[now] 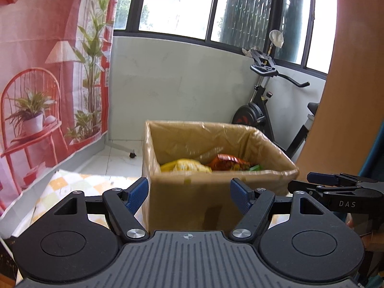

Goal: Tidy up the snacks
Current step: 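Lower both tools back toward the green cucumber-print bag on the table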

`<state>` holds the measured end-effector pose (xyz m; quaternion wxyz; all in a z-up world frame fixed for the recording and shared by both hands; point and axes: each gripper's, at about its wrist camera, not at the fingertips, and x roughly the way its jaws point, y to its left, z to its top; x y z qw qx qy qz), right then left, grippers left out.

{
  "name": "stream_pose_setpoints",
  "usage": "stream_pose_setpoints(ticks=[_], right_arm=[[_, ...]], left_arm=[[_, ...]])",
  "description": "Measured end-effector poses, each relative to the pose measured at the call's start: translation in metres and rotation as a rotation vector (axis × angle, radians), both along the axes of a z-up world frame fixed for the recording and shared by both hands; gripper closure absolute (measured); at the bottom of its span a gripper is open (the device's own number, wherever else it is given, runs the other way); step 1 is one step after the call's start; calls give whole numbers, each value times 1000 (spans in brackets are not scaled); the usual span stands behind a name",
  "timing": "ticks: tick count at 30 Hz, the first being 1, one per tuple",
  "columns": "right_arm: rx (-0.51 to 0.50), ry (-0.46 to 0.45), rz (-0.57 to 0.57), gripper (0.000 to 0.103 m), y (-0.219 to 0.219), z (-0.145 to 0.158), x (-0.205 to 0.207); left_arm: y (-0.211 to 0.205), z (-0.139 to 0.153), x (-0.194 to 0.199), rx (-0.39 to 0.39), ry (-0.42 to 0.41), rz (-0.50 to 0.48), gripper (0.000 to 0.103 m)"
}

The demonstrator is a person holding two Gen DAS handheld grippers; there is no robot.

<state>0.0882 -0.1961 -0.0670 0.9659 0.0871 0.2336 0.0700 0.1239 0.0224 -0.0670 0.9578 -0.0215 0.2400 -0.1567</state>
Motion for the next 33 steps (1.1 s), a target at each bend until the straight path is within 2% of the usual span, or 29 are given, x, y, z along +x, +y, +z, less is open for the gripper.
stream_pose_setpoints(ticks=[13,17,22,25,29,33], right_arm=[[10,106,-12,21,0,-42,-52],[8,150,-23,21,-3,-61,-65],[7,201,-45,21,-15,-79,-79],[-15,234,-48,21,-25,-90,-90],[-28,276,-68,21,-40,-103,-106],[-53,303,-40,21,-44,-112,-117]], left_arm=[[6,-58,-31,-83,152,-10,27],[-9,-79,-33,-93,199,-44,27],[-28,-92,-34,-100,216,-107,27],[-36,-103,-35,-128,244,-141,27],[-49,-116,-35,-123,282,-177,27],[-58,-128,-36,-144,319,-209,27]])
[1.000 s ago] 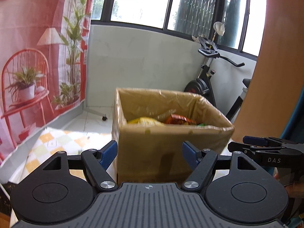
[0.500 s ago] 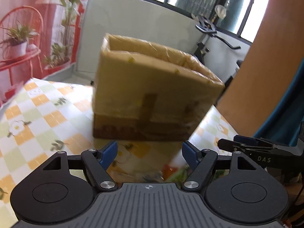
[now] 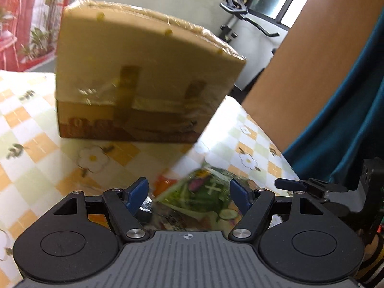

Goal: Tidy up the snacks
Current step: 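Lower both tools back toward the green cucumber-print bag on the table, then grasp the green cucumber-print bag with both tools from either side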

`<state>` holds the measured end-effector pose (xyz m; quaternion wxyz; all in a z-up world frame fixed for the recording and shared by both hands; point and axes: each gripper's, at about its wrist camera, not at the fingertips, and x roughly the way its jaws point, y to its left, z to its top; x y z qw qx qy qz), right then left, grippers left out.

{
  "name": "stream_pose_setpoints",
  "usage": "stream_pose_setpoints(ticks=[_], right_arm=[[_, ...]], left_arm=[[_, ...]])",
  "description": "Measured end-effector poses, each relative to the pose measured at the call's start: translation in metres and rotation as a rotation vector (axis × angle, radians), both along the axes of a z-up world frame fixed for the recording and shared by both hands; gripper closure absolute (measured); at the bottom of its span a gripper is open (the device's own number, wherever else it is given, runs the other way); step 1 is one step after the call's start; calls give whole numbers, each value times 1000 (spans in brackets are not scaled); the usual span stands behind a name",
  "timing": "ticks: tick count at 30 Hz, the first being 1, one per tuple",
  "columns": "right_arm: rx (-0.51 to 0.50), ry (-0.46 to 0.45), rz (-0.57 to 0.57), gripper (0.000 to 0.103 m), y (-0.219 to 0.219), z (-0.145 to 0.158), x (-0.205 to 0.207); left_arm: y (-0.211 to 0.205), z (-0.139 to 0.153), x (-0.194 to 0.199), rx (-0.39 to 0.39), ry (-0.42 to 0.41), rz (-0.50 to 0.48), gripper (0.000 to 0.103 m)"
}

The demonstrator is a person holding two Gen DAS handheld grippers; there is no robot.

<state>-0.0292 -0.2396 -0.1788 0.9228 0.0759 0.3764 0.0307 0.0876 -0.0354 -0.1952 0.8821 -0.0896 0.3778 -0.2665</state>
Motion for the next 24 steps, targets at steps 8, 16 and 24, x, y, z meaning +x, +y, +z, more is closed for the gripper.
stream_pose_setpoints(ticks=[8,16,24], right_arm=[[40,29,18,20,0,-24,-8],[141,28,22,22,8,-32,-6],[184,16,52,39,10,-36,-11]], left_arm=[[-13,-20,-5,-5,65,-27,27],[-22,-27,-6,4,90,-51,27],[-31,-37,-9,17,126,-92,31]])
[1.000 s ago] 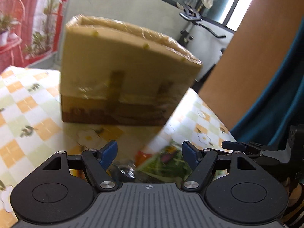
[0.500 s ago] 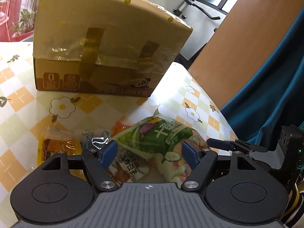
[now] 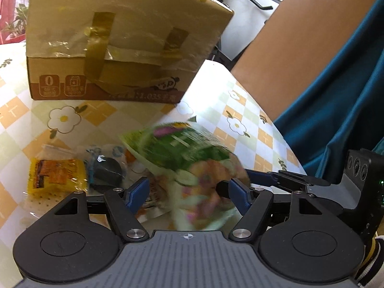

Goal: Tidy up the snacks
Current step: 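Grasp the green cucumber-print bag with both tools from either side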

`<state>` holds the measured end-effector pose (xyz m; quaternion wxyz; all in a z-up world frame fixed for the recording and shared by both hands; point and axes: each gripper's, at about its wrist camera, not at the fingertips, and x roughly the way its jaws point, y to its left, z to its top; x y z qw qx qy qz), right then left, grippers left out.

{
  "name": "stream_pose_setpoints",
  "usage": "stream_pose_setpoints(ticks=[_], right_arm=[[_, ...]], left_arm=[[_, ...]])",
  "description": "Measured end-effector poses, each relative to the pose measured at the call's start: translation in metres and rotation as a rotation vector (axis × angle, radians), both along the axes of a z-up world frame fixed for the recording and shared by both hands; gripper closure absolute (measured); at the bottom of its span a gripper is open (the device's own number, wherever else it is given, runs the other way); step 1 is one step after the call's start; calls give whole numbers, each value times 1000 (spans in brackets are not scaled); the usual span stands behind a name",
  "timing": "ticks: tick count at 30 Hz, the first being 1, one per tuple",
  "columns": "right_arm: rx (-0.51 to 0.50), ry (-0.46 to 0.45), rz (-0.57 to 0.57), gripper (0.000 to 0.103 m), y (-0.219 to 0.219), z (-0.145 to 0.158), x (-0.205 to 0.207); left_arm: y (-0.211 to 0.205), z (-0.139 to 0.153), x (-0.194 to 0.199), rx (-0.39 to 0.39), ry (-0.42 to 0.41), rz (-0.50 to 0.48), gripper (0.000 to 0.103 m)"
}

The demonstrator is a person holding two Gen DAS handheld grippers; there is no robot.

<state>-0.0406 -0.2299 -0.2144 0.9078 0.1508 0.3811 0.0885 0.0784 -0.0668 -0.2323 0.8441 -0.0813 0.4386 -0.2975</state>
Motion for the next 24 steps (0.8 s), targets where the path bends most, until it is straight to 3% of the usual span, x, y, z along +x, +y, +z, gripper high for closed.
stream_pose_setpoints(ticks=[3,6,15,22,24], right_arm=[[30,7,34,48,0,-1,-1],[21,4,44,48,3,0,-1],[22,11,41,35,0,-6,11],[79,18,56,35,2,-15,23],[88,11,59,41,3,-15,25]], left_arm=[[-1,-4,0,8,3,10,43],[1,-10,5,8,29,35,49],[6,-24,16,7,69,68,53],[5,-28,24,6,55,52,62],[3,-25,24,17,35,41,64]])
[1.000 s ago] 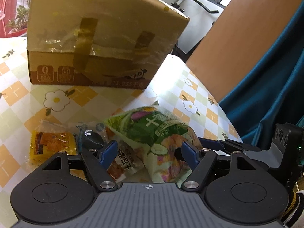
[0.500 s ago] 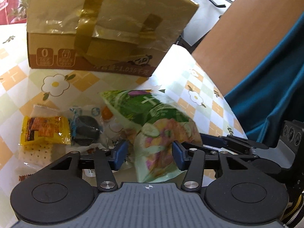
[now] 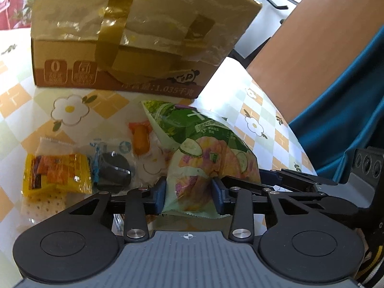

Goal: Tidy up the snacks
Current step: 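Grasp the green cucumber-print bag with both tools from either side, then lift the green cucumber-print bag with both tools over the box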

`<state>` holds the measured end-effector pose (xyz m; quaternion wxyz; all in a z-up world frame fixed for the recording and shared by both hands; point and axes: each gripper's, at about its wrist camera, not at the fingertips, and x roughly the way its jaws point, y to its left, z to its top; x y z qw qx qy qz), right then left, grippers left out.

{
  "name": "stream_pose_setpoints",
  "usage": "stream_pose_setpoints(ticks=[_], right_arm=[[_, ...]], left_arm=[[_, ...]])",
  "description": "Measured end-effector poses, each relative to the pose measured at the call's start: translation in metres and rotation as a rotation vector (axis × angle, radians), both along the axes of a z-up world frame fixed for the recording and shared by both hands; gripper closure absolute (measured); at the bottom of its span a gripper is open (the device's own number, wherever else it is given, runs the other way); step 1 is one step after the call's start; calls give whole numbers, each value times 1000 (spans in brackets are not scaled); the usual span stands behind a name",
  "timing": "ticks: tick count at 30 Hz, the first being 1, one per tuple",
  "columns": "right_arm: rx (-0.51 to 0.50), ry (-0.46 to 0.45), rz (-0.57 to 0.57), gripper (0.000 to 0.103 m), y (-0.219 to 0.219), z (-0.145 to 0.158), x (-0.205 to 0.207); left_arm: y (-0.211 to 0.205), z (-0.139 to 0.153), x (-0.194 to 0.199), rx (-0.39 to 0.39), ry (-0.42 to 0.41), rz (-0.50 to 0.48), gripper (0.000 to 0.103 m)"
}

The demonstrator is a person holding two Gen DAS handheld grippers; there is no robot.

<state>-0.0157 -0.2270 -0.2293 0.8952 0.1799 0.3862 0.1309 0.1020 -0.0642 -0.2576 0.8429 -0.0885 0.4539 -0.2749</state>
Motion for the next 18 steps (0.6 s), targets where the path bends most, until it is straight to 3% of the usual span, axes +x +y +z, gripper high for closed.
stream_pose_setpoints(ticks=[4,18], right_arm=[[-19,-10,0,46,3,7,4],[-86,-122,-63,46,-4,54,-3]], left_arm=[[-3,6,0,11,-26,-18,64],[-17,54,-3,-7,-168,-85,64]])
